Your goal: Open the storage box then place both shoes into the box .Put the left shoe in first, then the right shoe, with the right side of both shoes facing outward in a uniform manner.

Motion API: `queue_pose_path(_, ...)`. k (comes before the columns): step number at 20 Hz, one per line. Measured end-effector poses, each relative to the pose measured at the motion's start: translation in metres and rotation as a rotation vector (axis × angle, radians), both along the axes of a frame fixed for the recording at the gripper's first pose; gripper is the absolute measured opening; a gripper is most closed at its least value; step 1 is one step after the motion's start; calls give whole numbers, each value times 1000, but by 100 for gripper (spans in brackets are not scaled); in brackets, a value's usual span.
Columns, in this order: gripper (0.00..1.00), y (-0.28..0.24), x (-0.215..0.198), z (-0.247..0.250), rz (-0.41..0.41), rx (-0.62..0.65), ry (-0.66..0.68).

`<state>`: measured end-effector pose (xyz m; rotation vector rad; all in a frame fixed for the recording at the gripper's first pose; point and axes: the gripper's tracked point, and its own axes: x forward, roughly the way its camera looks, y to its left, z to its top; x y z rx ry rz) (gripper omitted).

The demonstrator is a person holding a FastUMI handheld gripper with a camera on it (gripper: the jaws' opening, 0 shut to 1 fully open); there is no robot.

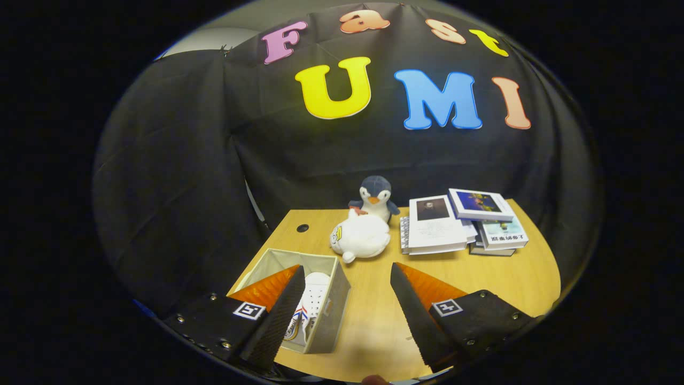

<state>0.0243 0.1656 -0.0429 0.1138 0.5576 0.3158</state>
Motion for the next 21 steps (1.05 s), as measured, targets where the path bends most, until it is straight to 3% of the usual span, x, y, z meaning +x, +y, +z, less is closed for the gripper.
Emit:
queue_pose_path(8, 98, -91, -5, 53, -82, -142, -207)
queue_pose_path(16, 98, -158, -19, 84, -205, -120, -374)
queue_pose_path(21, 98, -180, -23, 86, -251, -118, -403)
